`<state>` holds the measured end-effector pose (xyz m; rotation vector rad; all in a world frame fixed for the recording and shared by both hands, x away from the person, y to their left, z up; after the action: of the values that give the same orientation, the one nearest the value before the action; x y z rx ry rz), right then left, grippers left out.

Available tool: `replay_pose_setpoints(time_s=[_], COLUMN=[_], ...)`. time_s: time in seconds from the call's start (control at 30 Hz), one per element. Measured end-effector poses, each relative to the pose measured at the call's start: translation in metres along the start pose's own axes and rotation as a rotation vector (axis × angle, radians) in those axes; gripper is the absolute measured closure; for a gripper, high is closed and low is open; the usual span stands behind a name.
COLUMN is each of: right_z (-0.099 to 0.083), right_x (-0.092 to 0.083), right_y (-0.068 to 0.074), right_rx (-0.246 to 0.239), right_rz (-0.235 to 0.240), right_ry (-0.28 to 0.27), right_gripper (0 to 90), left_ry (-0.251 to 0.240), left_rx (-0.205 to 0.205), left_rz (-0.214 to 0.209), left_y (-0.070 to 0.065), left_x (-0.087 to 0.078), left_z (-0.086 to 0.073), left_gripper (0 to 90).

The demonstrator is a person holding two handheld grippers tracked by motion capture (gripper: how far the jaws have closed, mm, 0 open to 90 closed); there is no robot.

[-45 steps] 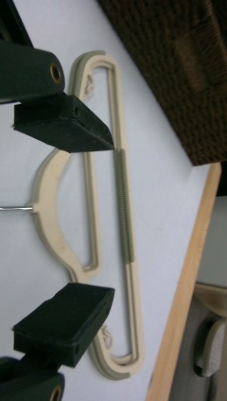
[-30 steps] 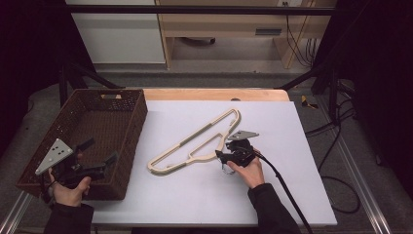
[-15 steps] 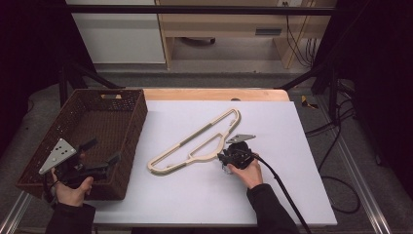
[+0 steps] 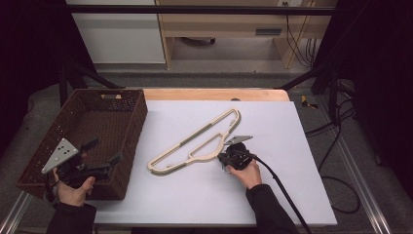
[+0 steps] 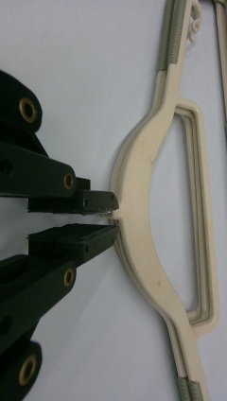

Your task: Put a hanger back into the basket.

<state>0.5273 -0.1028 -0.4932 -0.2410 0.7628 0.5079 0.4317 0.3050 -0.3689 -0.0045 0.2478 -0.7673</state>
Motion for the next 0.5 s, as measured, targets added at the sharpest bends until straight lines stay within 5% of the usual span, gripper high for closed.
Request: replay_pose_setpoints(time_s=[0.33,0.5], right_z=[0.0005,0.0034], right_x=[-0.0004,-0.0060], right_y=[-0.0003,0.0003], right_rx=[-0.009,0.029], right_rz=[0.011,0.016], right_ry=[-0.006,-0.011], right_gripper=[88.4,88.6], left_ry=[0.003,0.004], left_rx=[0.005,0.010], left_rz=[-0.002,-0.003], left_y=[-0.0020,-0.0035], left_x=[0.0014,0.0027], left_z=[0.0004,0.0008], left_gripper=[2.6,2.7])
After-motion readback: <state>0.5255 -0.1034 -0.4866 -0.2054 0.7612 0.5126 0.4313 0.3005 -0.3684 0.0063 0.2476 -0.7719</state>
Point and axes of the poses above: each handheld gripper's, and its own axes: x roughly forward along the jaws, z roughly out of its top, y roughly to its left, the point moved 3 cm from there along x, roughly forward along the jaws, and after that the axes turned 11 degrees about -z, right-handed, at the moved point
